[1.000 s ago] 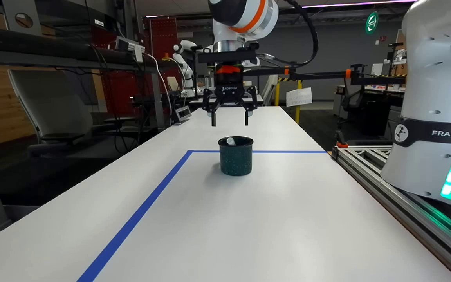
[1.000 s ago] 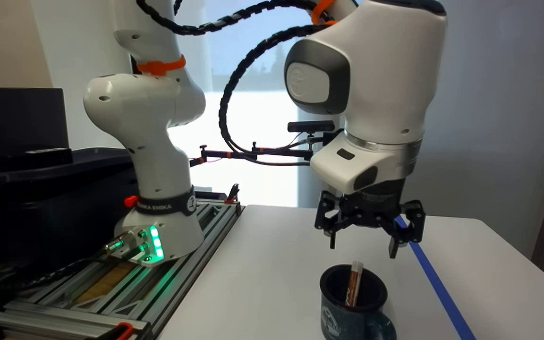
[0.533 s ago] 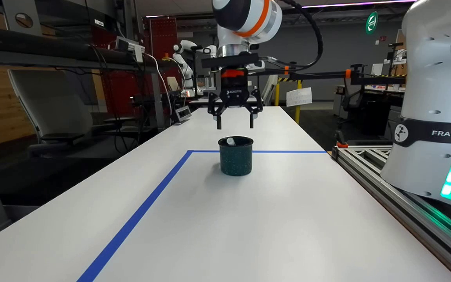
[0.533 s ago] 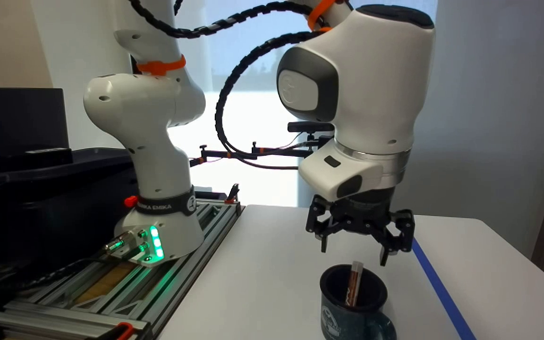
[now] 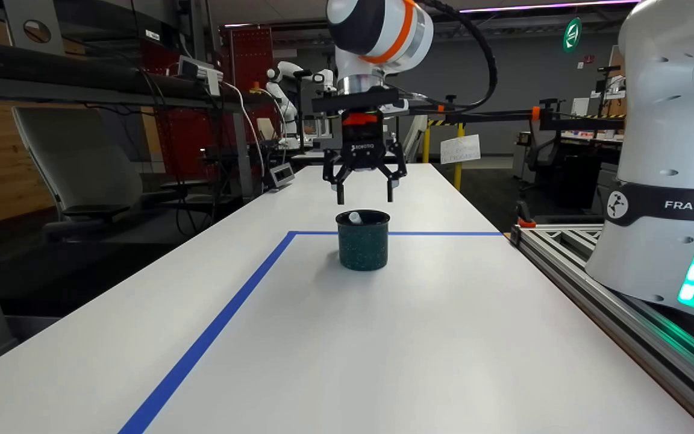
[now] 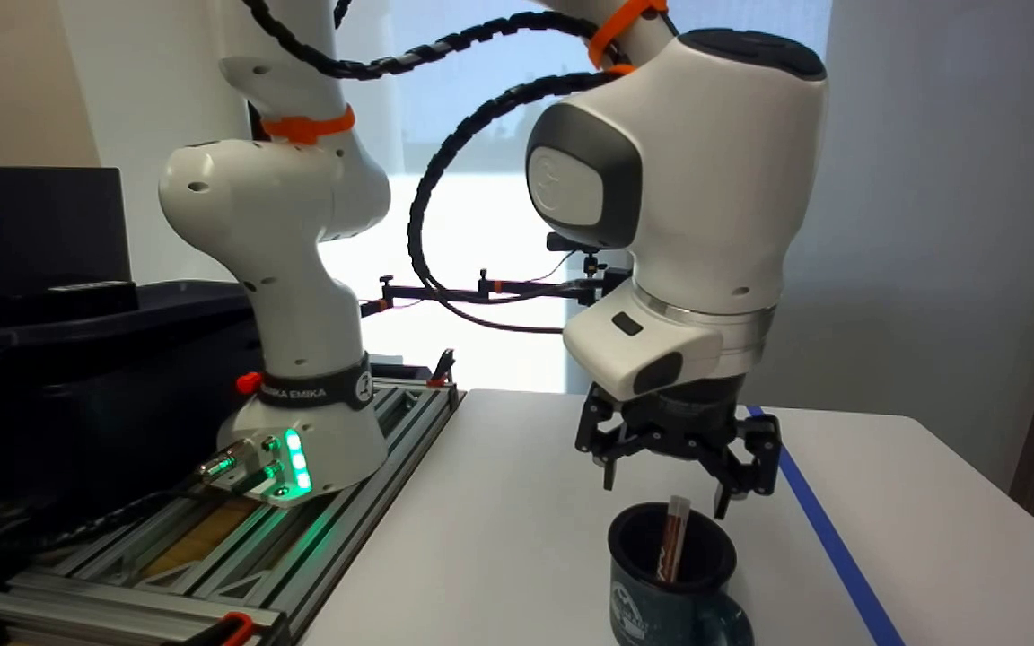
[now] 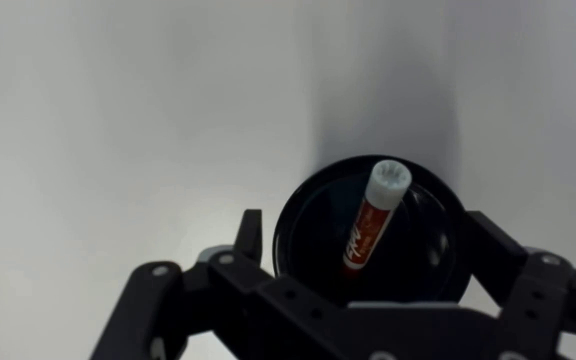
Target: Take the marker out of the cup
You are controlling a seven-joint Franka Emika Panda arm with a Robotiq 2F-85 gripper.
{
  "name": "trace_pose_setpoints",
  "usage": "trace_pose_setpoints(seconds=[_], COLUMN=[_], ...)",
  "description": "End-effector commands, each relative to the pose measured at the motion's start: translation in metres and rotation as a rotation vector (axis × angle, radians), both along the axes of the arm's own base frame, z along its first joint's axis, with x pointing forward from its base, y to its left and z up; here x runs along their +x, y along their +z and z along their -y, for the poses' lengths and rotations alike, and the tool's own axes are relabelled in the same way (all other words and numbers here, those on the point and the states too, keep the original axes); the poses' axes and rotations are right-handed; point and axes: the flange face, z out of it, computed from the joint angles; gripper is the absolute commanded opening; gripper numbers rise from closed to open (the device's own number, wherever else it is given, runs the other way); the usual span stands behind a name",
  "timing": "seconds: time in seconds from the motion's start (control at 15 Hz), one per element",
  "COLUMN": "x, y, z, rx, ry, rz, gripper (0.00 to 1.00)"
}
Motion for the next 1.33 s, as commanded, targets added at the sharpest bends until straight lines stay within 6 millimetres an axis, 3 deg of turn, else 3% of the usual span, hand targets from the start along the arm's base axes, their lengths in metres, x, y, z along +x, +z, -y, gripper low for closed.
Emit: trace_pose_setpoints(seconds=[0.0,0.07,0.4,0.53,0.73,0.8,0.87,1.2,1.27], x=[0.003,0.004,0.008,0.010,0.009,0.009,0.008,0.003,0.003], y=[-0.006,-0.007,-0.007,-0.008,-0.015,-0.018,-0.020,-0.032,-0.034], z=[0.008,0.010,0.020,0.023,0.026,0.027,0.027,0.027,0.027], rx=[0.005,0.007,0.037,0.061,0.091,0.094,0.099,0.118,0.125], ry=[-0.037,-0.045,-0.096,-0.130,-0.177,-0.188,-0.196,-0.224,-0.225], rz=[0.003,-0.001,0.012,0.020,0.023,0.023,0.020,-0.004,-0.006], gripper=[0.92,0.74,0.45,0.46,0.59,0.56,0.60,0.50,0.44])
